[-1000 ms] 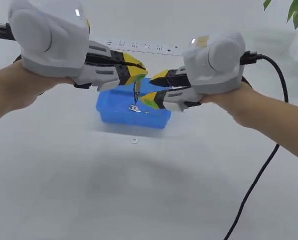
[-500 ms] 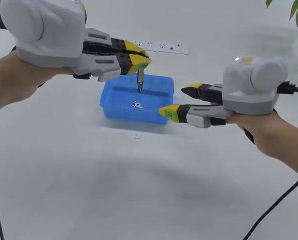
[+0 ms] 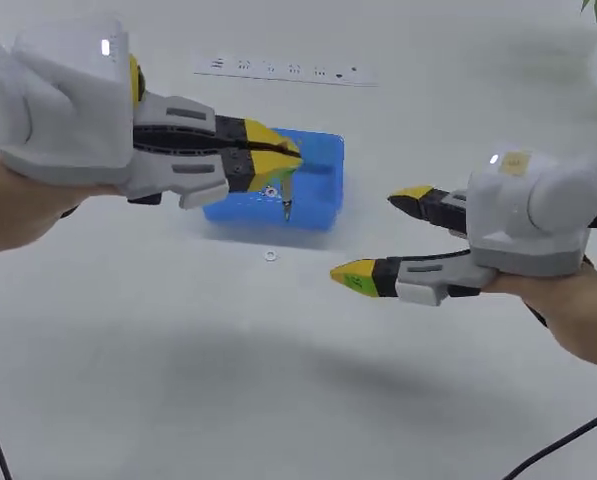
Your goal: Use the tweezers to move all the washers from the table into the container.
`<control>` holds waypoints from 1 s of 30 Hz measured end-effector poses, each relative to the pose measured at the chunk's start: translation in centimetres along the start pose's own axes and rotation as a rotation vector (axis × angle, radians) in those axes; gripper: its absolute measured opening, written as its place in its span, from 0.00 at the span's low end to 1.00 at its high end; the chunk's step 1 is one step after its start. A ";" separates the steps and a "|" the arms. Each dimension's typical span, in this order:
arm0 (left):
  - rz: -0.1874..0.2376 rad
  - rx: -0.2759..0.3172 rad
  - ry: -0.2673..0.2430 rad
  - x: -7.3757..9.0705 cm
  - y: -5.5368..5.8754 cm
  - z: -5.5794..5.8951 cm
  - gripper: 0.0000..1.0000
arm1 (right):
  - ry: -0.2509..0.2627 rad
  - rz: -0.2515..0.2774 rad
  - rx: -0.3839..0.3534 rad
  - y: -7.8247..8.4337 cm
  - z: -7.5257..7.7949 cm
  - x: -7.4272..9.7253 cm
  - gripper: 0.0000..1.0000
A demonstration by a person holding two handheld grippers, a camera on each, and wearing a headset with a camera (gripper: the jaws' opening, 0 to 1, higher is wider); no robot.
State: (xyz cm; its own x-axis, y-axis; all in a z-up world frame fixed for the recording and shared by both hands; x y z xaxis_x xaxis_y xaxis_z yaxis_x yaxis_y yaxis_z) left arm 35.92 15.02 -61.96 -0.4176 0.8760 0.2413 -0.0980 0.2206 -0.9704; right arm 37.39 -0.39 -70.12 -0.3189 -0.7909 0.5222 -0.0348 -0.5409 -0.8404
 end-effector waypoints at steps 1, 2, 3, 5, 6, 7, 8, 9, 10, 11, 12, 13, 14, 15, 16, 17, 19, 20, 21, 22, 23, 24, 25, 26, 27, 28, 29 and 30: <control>0.000 0.012 0.002 0.0 0.3 0.0 0.05 | -0.002 -0.001 -0.002 0.2 -0.1 0.1 0.76; 0.000 0.020 0.003 0.1 0.6 -0.1 0.05 | -0.003 -0.003 -0.003 0.3 -0.3 0.1 0.77; -0.008 0.022 0.000 0.0 1.1 -0.1 0.05 | -0.004 -0.007 -0.005 0.5 -0.4 0.2 0.78; -0.023 0.037 -0.002 0.0 2.0 -0.2 0.05 | -0.008 -0.014 -0.005 0.8 -0.5 0.2 0.79; -0.026 0.039 -0.002 0.0 2.1 -0.2 0.05 | -0.009 -0.017 -0.008 1.0 -0.5 0.3 0.79; -0.032 0.045 -0.002 -0.1 2.6 -0.3 0.05 | -0.009 -0.019 -0.017 1.2 -0.5 0.3 0.80; -0.036 0.048 -0.003 -0.2 2.8 -0.3 0.05 | -0.008 -0.019 -0.023 1.2 -0.6 0.3 0.81; -0.040 0.053 -0.004 -0.2 3.2 -0.3 0.05 | -0.005 -0.018 -0.029 1.3 -0.5 0.3 0.81; -0.040 0.058 -0.005 -0.3 3.5 -0.4 0.05 | -0.004 -0.020 -0.034 1.4 -0.5 0.3 0.82; -0.041 0.065 -0.010 -0.3 3.8 -0.5 0.05 | -0.003 -0.021 -0.038 1.5 -0.5 0.3 0.83; -0.043 0.072 -0.011 -0.3 4.1 -0.5 0.05 | -0.002 -0.022 -0.041 1.5 -0.5 0.3 0.83; -0.046 0.079 -0.013 -0.4 4.3 -0.6 0.05 | 0.000 -0.021 -0.045 1.5 -0.5 0.3 0.84; -0.045 0.084 -0.017 -0.4 4.5 -0.8 0.05 | 0.001 -0.019 -0.048 1.5 -0.5 0.3 0.84; -0.043 0.093 -0.021 -0.4 4.7 -0.9 0.05 | 0.002 -0.015 -0.061 1.5 -0.5 0.2 0.84; -0.041 0.100 -0.022 -0.5 4.9 -1.0 0.05 | 0.003 -0.008 -0.068 1.5 -0.5 0.2 0.85; -0.040 0.100 -0.024 -0.4 4.9 -1.1 0.05 | 0.006 -0.005 -0.071 1.5 -0.5 0.2 0.85; -0.038 0.103 -0.026 -0.4 5.0 -1.2 0.05 | 0.007 -0.004 -0.076 1.5 -0.6 0.2 0.86; -0.036 0.104 -0.024 -0.4 5.0 -1.2 0.05 | 0.006 -0.002 -0.081 1.6 -0.7 0.1 0.87; -0.035 0.105 -0.025 -0.4 5.0 -1.2 0.05 | 0.006 -0.002 -0.085 1.6 -0.7 0.1 0.87; -0.030 0.110 -0.026 -0.4 5.0 -1.4 0.05 | 0.004 -0.002 -0.090 1.7 -0.8 0.1 0.88; -0.027 0.114 -0.026 -0.4 5.0 -1.4 0.05 | 0.002 -0.003 -0.096 1.8 -0.8 0.1 0.89; -0.024 0.116 -0.027 -0.4 5.0 -1.4 0.05 | -0.001 -0.004 -0.100 1.9 -0.9 0.0 0.89; -0.024 0.116 -0.027 -0.5 5.1 -1.5 0.05 | -0.002 -0.006 -0.102 1.9 -1.0 0.0 0.90; -0.024 0.118 -0.027 -0.5 5.1 -1.5 0.05 | -0.005 -0.007 -0.106 2.1 -1.1 0.0 0.90; -0.024 0.121 -0.025 -0.6 5.2 -1.5 0.05 | -0.007 -0.007 -0.108 2.1 -1.1 0.0 0.90; -0.026 0.120 -0.024 -0.7 5.3 -1.5 0.05 | -0.009 -0.007 -0.112 2.2 -1.2 0.0 0.90; -0.028 0.121 -0.023 -0.7 5.3 -1.4 0.05 | -0.009 -0.006 -0.116 2.2 -1.2 0.0 0.90; -0.029 0.121 -0.020 -0.7 5.3 -1.3 0.05 | -0.010 -0.005 -0.120 2.2 -1.3 0.0 0.90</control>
Point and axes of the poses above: the centre of the closed fingertips' face, and the gripper's own axes: x roughly backward along the fingers, z roughly to its right, y roughly out of its underside, the point moved 6 cm from there along x, roughly backward along the fingers, and after that the axes turned 11 degrees about x, right-handed, at the moved point
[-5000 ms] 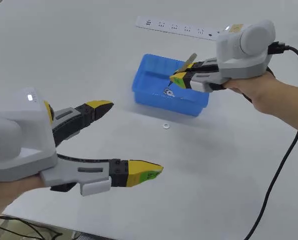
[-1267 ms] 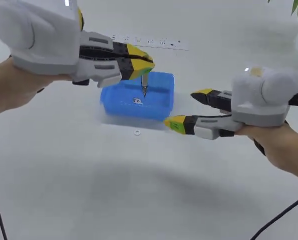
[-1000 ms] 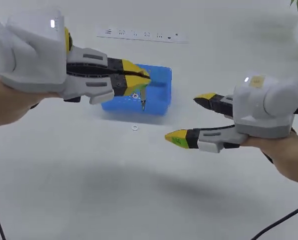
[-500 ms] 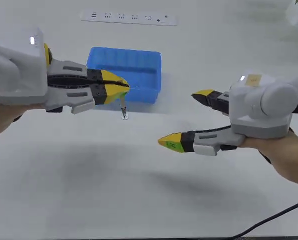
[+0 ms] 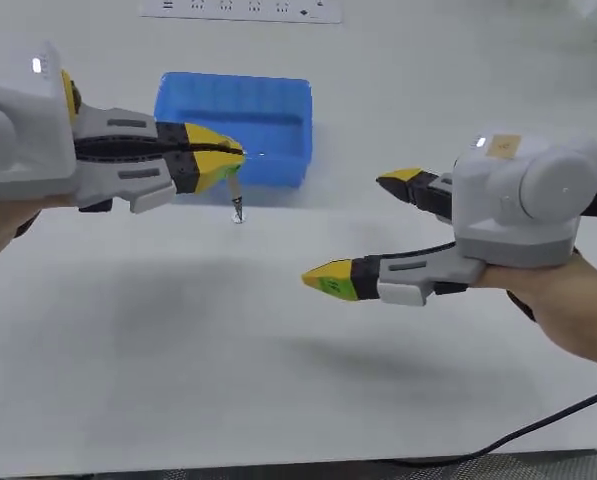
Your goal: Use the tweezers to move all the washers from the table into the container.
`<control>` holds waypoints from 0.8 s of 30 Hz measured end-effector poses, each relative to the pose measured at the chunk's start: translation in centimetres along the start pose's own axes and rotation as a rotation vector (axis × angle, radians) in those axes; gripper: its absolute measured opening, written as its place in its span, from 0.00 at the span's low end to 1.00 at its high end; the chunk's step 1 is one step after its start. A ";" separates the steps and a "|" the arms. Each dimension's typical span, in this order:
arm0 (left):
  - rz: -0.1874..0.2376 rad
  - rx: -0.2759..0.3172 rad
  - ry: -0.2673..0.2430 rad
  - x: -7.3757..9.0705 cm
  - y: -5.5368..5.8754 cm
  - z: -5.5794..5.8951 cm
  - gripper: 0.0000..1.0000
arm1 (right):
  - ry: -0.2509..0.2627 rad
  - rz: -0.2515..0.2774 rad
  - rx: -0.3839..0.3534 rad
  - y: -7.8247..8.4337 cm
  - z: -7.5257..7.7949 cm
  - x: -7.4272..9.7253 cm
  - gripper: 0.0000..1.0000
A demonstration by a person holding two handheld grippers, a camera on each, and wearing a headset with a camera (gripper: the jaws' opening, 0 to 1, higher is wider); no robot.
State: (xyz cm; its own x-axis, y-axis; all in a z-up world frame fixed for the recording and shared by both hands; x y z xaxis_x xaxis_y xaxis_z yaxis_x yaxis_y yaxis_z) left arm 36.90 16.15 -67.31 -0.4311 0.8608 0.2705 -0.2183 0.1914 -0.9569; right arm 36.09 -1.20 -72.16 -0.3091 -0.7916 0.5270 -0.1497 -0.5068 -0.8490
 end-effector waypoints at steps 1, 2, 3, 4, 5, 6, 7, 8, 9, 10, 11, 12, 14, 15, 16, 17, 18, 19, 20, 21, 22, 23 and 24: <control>-0.002 -0.002 -0.001 0.0 0.0 0.0 0.05 | -0.001 0.000 -0.003 0.0 0.0 0.0 0.90; -0.001 -0.001 -0.002 0.0 0.1 0.0 0.05 | -0.001 0.000 -0.007 0.0 0.0 0.0 0.90; 0.002 -0.001 -0.004 0.1 0.1 0.1 0.05 | -0.001 0.001 -0.009 0.0 0.0 0.0 0.90; 0.006 0.001 -0.005 0.1 0.1 0.1 0.05 | -0.002 0.001 -0.009 0.0 0.0 0.0 0.90; 0.010 0.009 -0.004 0.1 0.1 0.1 0.05 | -0.003 0.002 -0.012 0.0 -0.1 0.0 0.89; 0.009 0.007 -0.005 0.1 0.1 0.1 0.05 | -0.004 0.003 -0.014 0.0 -0.1 0.0 0.89; 0.003 0.001 -0.008 0.1 0.2 0.1 0.05 | -0.005 0.004 -0.016 -0.1 -0.1 0.0 0.89; 0.003 0.003 -0.007 0.1 0.2 0.1 0.05 | -0.006 0.005 -0.017 -0.1 -0.2 0.0 0.89; 0.003 0.004 -0.009 0.1 0.3 0.1 0.05 | -0.008 0.004 -0.019 -0.1 -0.2 0.0 0.89; 0.004 -0.001 -0.013 0.1 0.3 0.1 0.05 | -0.010 0.004 -0.020 -0.1 -0.3 0.0 0.89; 0.006 0.001 -0.012 0.1 0.3 0.1 0.05 | -0.012 0.004 -0.020 -0.1 -0.3 0.0 0.89; 0.009 0.002 -0.014 0.0 0.3 0.1 0.05 | -0.016 0.003 -0.022 -0.1 -0.4 0.0 0.89; 0.012 0.002 -0.015 0.0 0.4 0.0 0.05 | -0.019 0.003 -0.026 0.0 -0.6 -0.1 0.89; 0.011 0.003 -0.014 0.0 0.4 0.1 0.05 | -0.021 0.002 -0.027 0.0 -0.6 -0.1 0.89; 0.012 0.004 -0.014 0.0 0.4 0.0 0.05 | -0.023 0.001 -0.029 0.0 -0.6 -0.1 0.89; 0.014 0.006 -0.015 -0.1 0.4 0.0 0.05 | -0.024 0.000 -0.030 0.0 -0.7 -0.1 0.89; 0.013 0.004 -0.017 0.0 0.4 0.0 0.05 | -0.026 -0.001 -0.032 0.0 -0.7 -0.1 0.89; 0.007 0.000 -0.018 0.0 0.5 0.0 0.05 | -0.026 -0.002 -0.033 0.0 -0.7 -0.1 0.89; 0.003 0.000 -0.016 0.1 0.5 0.0 0.05 | -0.028 -0.002 -0.035 0.1 -0.7 -0.2 0.88; 0.005 0.007 -0.013 0.0 0.5 0.0 0.05 | -0.029 -0.001 -0.037 0.0 -0.7 -0.2 0.88; 0.004 0.012 -0.015 0.1 0.5 0.0 0.05 | -0.029 -0.001 -0.040 0.0 -0.7 -0.3 0.88; 0.002 0.016 -0.017 0.2 0.5 -0.1 0.05 | -0.029 0.000 -0.040 0.0 -0.7 -0.3 0.88; -0.001 0.020 -0.019 0.3 0.5 -0.1 0.05 | -0.030 0.002 -0.042 -0.1 -0.7 -0.3 0.88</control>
Point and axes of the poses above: the centre of the closed fingertips' face, and the gripper's own axes: x roughly backward along the fingers, z roughly to its right, y roughly out of its underside, the point moved 6 cm from there along x, roughly backward along the fingers, and after that the axes turned 11 degrees about x, right-handed, at the moved point
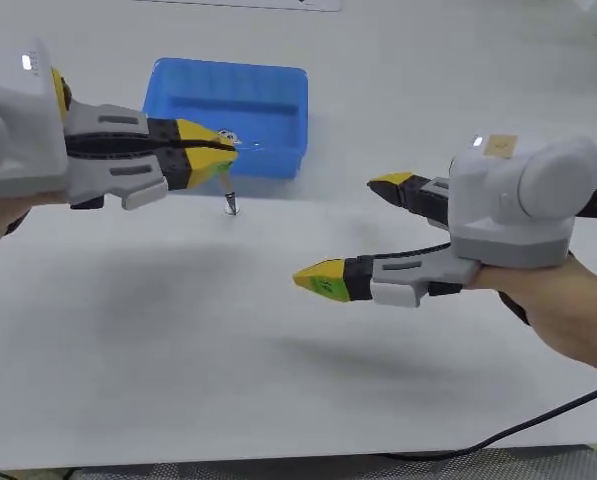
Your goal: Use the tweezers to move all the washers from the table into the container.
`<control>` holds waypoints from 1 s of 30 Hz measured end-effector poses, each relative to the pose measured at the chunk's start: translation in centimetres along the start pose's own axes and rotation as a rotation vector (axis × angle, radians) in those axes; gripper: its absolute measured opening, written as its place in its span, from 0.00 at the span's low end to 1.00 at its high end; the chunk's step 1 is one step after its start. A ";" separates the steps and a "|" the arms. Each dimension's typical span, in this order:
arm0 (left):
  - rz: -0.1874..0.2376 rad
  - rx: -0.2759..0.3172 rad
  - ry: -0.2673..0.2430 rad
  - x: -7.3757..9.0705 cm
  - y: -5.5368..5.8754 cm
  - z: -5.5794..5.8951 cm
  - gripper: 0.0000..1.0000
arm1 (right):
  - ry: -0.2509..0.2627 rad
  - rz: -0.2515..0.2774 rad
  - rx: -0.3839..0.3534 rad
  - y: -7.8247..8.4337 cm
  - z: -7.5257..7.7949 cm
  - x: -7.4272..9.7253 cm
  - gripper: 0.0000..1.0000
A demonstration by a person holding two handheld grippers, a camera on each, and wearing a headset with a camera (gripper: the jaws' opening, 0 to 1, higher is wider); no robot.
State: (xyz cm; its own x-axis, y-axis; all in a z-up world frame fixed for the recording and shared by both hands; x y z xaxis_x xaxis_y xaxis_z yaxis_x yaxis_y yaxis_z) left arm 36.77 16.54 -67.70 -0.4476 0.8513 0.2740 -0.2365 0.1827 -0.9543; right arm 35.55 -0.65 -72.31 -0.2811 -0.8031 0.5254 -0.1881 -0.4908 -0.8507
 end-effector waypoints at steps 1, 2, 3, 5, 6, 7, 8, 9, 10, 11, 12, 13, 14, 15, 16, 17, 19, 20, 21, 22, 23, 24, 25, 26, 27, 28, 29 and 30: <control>-0.003 0.005 0.000 0.1 0.0 0.0 0.05 | -0.001 0.001 -0.001 0.0 0.0 0.0 0.88; -0.008 0.012 0.000 0.0 -0.1 0.0 0.05 | -0.002 0.001 -0.003 0.0 -0.1 -0.1 0.88; -0.018 0.022 0.001 -0.1 -0.2 0.0 0.05 | -0.005 0.003 -0.003 -0.1 -0.1 -0.2 0.88; -0.035 0.036 0.007 -0.3 -0.3 0.4 0.05 | -0.011 0.007 -0.006 -0.2 -0.2 -0.4 0.88; -0.040 0.049 0.012 -0.4 -0.3 0.5 0.05 | -0.013 0.009 -0.007 -0.3 -0.2 -0.4 0.87; -0.049 0.041 0.013 -0.5 -0.5 0.8 0.05 | -0.016 0.011 -0.006 -0.4 -0.2 -0.6 0.87; -0.051 0.040 0.011 -0.6 -0.5 0.9 0.05 | -0.020 0.012 -0.006 -0.5 -0.1 -0.7 0.86; -0.056 0.043 0.015 -0.6 -0.5 1.0 0.05 | -0.022 0.013 -0.006 -0.5 -0.1 -0.8 0.85; -0.072 0.044 0.015 -0.7 -0.5 1.3 0.05 | -0.035 0.014 0.001 -0.8 -0.2 -1.1 0.84; -0.083 0.043 0.006 -0.8 -0.6 1.4 0.05 | -0.047 0.015 0.013 -1.0 -0.3 -1.4 0.83; -0.088 0.043 0.007 -0.8 -0.6 1.5 0.05 | -0.056 0.015 0.020 -1.1 -0.3 -1.6 0.82; -0.094 0.046 0.004 -0.8 -0.6 1.5 0.05 | -0.073 0.016 0.026 -1.3 -0.5 -1.9 0.81; -0.098 0.048 0.002 -0.8 -0.6 1.6 0.05 | -0.084 0.018 0.032 -1.5 -0.6 -2.1 0.79; -0.102 0.050 0.000 -0.8 -0.6 1.6 0.05 | -0.098 0.019 0.039 -1.8 -0.7 -2.4 0.78; -0.104 0.054 -0.002 -0.8 -0.6 1.6 0.05 | -0.107 0.020 0.046 -1.9 -0.8 -2.6 0.77; -0.105 0.054 -0.003 -0.8 -0.6 1.6 0.05 | -0.122 0.022 0.055 -2.2 -0.9 -3.0 0.76; -0.107 0.060 -0.005 -0.9 -0.5 1.6 0.05 | -0.146 0.027 0.067 -2.6 -1.1 -3.4 0.73; -0.108 0.062 -0.005 -0.8 -0.5 1.6 0.05 | -0.165 0.031 0.088 -3.0 -1.2 -3.8 0.70; -0.110 0.063 -0.005 -0.7 -0.4 1.6 0.05 | -0.172 0.029 0.106 -3.2 -1.1 -4.1 0.68; -0.113 0.063 -0.005 -0.7 -0.4 1.6 0.05 | -0.192 0.021 0.141 -3.4 -1.1 -4.5 0.67; -0.115 0.065 -0.005 -0.6 -0.4 1.6 0.05 | -0.208 0.015 0.159 -3.6 -1.0 -4.7 0.63; -0.117 0.068 -0.004 -0.5 -0.2 1.5 0.05 | -0.219 0.004 0.175 -3.8 -0.8 -5.2 0.61; -0.118 0.069 -0.005 -0.4 -0.2 1.4 0.05 | -0.222 0.002 0.179 -3.8 -0.8 -5.3 0.58; -0.119 0.070 -0.006 -0.3 -0.1 1.3 0.05 | -0.238 -0.001 0.189 -4.1 -0.6 -5.7 0.54; -0.121 0.068 -0.006 -0.2 0.0 1.3 0.05 | -0.255 -0.001 0.199 -4.3 -0.6 -6.0 0.51; -0.125 0.063 -0.005 -0.2 0.0 1.2 0.05 | -0.267 0.002 0.217 -4.7 -0.5 -6.3 0.49; -0.127 0.059 -0.004 -0.2 0.0 1.2 0.05 | -0.276 0.003 0.231 -4.9 -0.4 -6.5 0.46; -0.127 0.060 -0.004 -0.2 0.0 1.2 0.05 | -0.284 0.002 0.242 -5.3 -0.3 -6.8 0.44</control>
Point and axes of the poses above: the centre of the closed fingertips' face, and the gripper's own axes: x roughly backward along the fingers, z roughly to its right, y roughly out of its underside, the point moved 6 cm from there along x, roughly backward along the fingers, and after that the axes turned 11 degrees about x, right-handed, at the moved point
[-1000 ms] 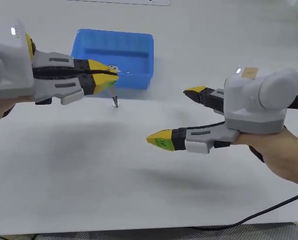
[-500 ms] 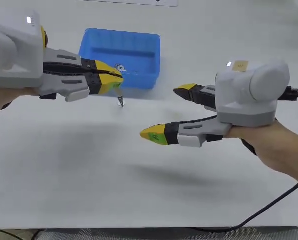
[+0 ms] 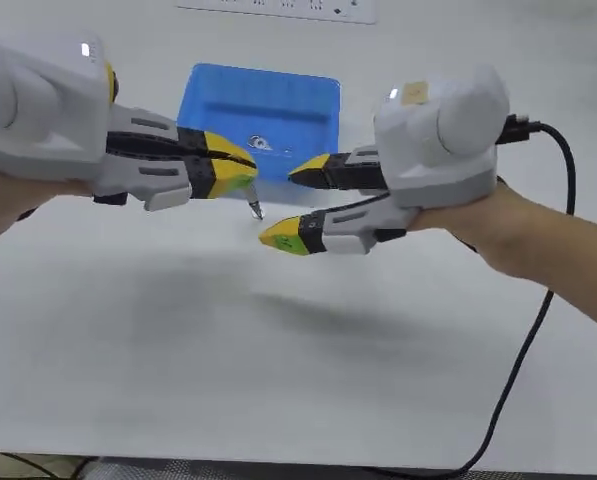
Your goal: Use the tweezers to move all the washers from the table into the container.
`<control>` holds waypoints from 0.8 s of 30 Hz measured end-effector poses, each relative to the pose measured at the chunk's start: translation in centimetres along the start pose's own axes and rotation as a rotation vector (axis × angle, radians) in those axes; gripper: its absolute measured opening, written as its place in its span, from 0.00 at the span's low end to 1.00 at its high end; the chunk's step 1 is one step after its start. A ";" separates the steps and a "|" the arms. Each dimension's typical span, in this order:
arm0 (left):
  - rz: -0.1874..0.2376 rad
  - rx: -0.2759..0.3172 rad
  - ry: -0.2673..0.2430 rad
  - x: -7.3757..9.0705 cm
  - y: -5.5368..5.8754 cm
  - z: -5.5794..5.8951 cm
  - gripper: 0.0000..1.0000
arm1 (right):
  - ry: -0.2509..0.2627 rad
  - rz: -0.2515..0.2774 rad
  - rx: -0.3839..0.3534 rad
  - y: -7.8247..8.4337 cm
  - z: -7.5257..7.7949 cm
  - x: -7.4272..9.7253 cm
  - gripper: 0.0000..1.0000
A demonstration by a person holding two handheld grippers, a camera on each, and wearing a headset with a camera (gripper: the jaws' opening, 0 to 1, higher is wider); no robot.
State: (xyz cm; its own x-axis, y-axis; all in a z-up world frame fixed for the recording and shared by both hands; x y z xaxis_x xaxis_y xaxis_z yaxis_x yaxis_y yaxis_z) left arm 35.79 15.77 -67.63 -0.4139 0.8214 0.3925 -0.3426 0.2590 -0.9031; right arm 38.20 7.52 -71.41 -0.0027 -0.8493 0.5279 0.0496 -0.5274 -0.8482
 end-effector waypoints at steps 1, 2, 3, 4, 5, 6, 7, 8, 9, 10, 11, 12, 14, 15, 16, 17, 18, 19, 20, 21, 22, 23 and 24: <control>0.000 -0.001 0.001 0.0 0.0 0.0 0.05 | -0.006 -0.005 0.006 -0.1 0.2 -0.2 0.43; 0.002 0.003 -0.001 0.0 0.0 -0.2 0.05 | -0.021 -0.013 0.023 -0.2 0.4 -0.5 0.40; 0.004 0.006 -0.002 0.0 0.1 -0.2 0.05 | -0.032 -0.017 0.034 -0.3 0.5 -0.6 0.38; 0.005 0.010 -0.003 0.0 0.1 -0.3 0.05 | -0.038 -0.023 0.041 -0.3 0.6 -0.8 0.36; 0.005 0.013 -0.002 0.1 0.2 -0.5 0.05 | -0.050 -0.026 0.057 -0.5 0.7 -1.1 0.34; 0.005 0.013 -0.002 0.2 0.2 -0.6 0.05 | -0.062 -0.031 0.068 -0.5 0.7 -1.3 0.34; 0.003 0.015 -0.003 0.3 0.3 -0.7 0.05 | -0.079 -0.043 0.086 -0.5 0.7 -1.5 0.34; 0.001 0.014 -0.002 0.4 0.4 -0.7 0.05 | -0.092 -0.053 0.104 -0.5 0.6 -1.7 0.33; -0.001 0.014 -0.002 0.5 0.5 -0.8 0.05 | -0.106 -0.069 0.127 -0.4 0.7 -2.0 0.33; -0.002 0.014 -0.002 0.6 0.5 -0.9 0.05 | -0.115 -0.079 0.144 -0.3 0.7 -2.2 0.33; -0.003 0.015 -0.002 0.7 0.6 -1.0 0.05 | -0.128 -0.087 0.165 -0.2 0.7 -2.5 0.32; -0.004 0.015 -0.002 0.8 0.7 -1.1 0.05 | -0.133 -0.090 0.173 -0.2 0.7 -2.6 0.31; -0.005 0.016 -0.002 0.9 0.8 -1.3 0.05 | -0.145 -0.097 0.180 -0.1 0.6 -2.8 0.31; -0.005 0.017 -0.001 0.9 0.9 -1.4 0.05 | -0.151 -0.100 0.186 0.0 0.7 -3.0 0.31; -0.005 0.017 0.000 0.9 0.9 -1.4 0.05 | -0.157 -0.104 0.191 0.1 0.7 -3.2 0.30; -0.005 0.017 -0.001 0.9 0.9 -1.5 0.05 | -0.158 -0.105 0.192 0.1 0.7 -3.2 0.30; -0.005 0.017 -0.002 0.9 0.9 -1.6 0.05 | -0.160 -0.106 0.194 0.2 0.8 -3.2 0.30; -0.005 0.019 -0.001 0.9 0.9 -1.7 0.05 | -0.162 -0.105 0.195 0.2 0.8 -3.2 0.28; -0.005 0.020 -0.003 0.8 0.9 -1.5 0.05 | -0.162 -0.100 0.197 0.2 1.0 -3.3 0.27; -0.005 0.021 -0.004 0.7 0.8 -1.5 0.05 | -0.161 -0.099 0.199 0.2 1.1 -3.4 0.26; -0.006 0.024 -0.003 0.7 0.8 -1.6 0.05 | -0.158 -0.099 0.204 0.2 1.2 -3.4 0.25; -0.007 0.023 -0.003 0.6 0.8 -1.6 0.05 | -0.157 -0.097 0.207 0.3 1.4 -3.5 0.24; -0.008 0.023 -0.003 0.6 0.8 -1.6 0.05 | -0.158 -0.093 0.205 0.3 1.6 -3.6 0.23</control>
State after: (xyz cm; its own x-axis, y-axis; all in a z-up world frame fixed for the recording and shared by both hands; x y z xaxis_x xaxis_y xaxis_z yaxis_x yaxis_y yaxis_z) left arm 36.65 17.26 -68.38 -0.4137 0.8177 0.4002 -0.3647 0.2539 -0.8958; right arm 39.81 10.41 -73.47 0.1384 -0.7746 0.6172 0.2575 -0.5736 -0.7776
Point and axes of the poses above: the centre of the closed fingertips' face, and the gripper's own axes: x roughly backward along the fingers, z roughly to its right, y roughly out of its underside, the point moved 6 cm from there along x, roughly backward along the fingers, and after that the axes turned 11 degrees about x, right-handed, at the moved point
